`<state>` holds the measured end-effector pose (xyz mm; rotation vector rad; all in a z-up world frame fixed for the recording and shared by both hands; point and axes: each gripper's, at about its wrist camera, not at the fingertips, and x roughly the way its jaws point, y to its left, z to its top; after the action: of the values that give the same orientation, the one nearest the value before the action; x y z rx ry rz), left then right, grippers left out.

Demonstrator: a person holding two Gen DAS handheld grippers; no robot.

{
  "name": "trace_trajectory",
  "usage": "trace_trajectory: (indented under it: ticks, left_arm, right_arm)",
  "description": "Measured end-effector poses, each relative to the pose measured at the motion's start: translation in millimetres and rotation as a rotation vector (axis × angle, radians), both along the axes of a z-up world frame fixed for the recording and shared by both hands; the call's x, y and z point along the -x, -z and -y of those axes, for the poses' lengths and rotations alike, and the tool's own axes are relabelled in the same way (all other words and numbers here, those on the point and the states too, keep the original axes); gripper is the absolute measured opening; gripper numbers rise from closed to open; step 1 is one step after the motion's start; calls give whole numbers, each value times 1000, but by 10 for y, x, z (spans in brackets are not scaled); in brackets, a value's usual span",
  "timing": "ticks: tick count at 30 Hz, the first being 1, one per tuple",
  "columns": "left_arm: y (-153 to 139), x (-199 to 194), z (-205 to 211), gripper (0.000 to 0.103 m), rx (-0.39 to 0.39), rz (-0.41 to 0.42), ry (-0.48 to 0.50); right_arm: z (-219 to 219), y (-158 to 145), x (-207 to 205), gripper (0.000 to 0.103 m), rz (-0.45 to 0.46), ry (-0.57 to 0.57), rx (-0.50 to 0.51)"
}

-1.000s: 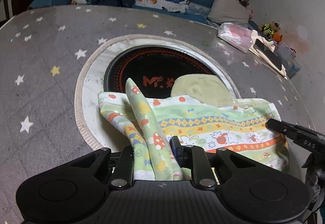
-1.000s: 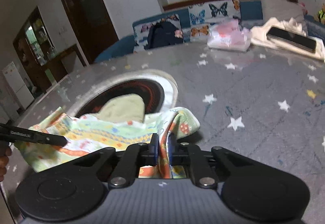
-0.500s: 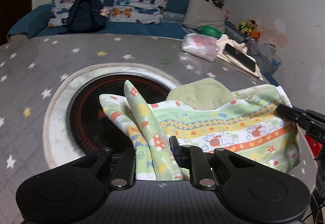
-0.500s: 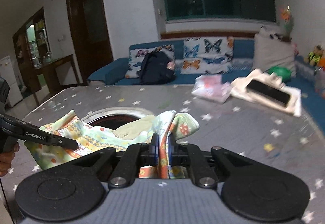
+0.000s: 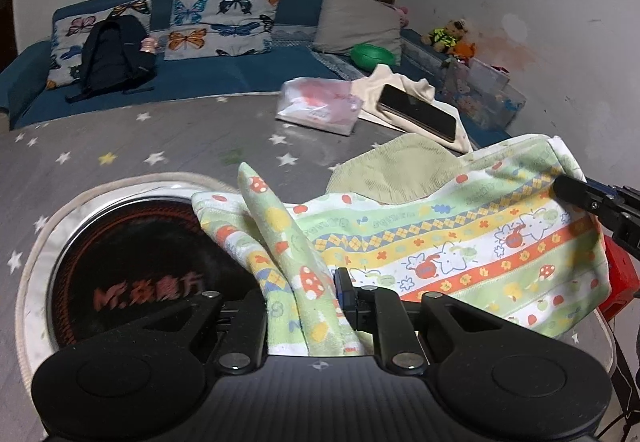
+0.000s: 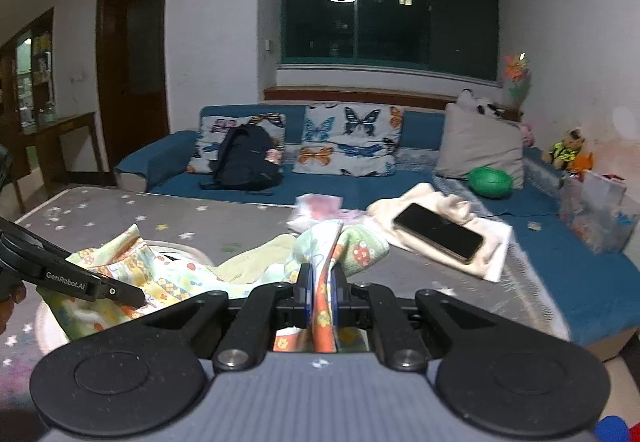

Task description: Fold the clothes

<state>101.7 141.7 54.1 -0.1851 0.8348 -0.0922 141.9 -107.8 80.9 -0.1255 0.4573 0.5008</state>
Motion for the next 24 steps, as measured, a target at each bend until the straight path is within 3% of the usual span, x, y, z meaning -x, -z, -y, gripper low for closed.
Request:
trace_trajectory:
  ticks: [12,24]
  left_arm:
    - [277,-421,384,18,-53,-70,7]
    - [588,-545,419,22,-54,-142,6]
  right_arm:
    - [310,320,-271,7,-55,65,23]
    - [439,775,-391,8,-152,112,42]
